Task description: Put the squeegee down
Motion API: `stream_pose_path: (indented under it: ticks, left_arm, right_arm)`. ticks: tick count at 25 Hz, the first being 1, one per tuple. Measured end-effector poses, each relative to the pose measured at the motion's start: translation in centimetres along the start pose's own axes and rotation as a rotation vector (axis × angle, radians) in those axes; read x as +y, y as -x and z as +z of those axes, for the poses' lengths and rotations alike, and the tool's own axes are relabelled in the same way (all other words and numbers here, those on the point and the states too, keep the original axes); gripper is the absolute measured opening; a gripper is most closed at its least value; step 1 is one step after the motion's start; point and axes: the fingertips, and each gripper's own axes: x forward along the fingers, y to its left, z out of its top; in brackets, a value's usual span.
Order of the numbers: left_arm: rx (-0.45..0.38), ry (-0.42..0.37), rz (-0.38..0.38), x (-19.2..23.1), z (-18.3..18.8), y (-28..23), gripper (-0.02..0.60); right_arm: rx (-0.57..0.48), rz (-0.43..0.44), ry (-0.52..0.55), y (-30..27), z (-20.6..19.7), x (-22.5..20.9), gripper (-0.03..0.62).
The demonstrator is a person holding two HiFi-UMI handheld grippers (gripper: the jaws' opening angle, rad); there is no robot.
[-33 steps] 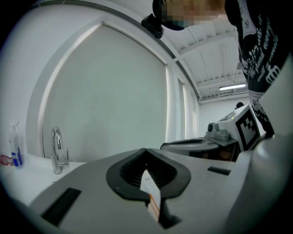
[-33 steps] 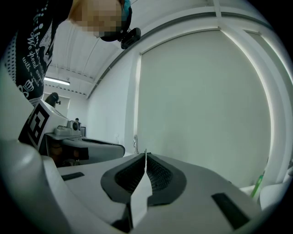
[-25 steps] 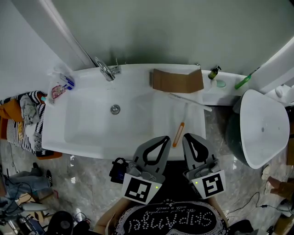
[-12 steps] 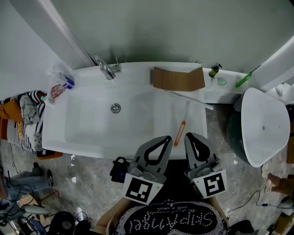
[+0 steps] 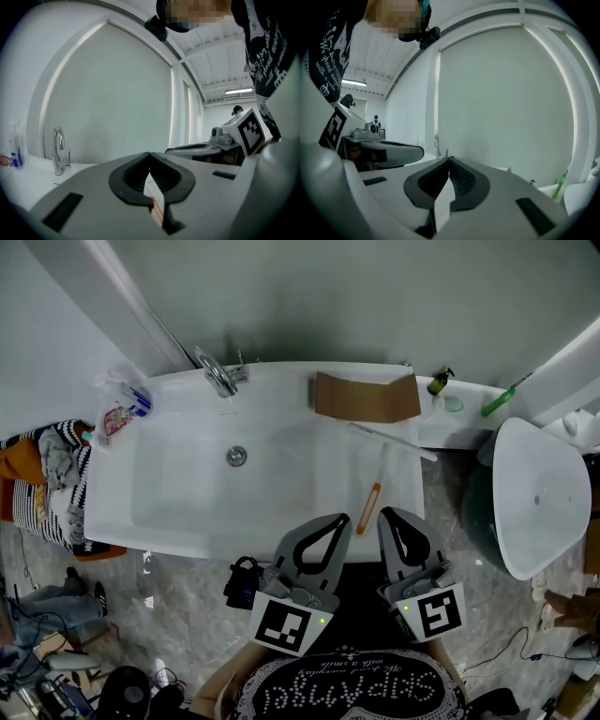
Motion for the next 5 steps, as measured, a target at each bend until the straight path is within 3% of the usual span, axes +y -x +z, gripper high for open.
stream_pose_path:
  ticks: [5]
  left_arm:
    - [-0.035,0.067,0.034,0.33,0.24,0.32,0.005]
  right_arm:
    - [0.003,0.002,-0.001,0.12,-0.18,0.31,0.020]
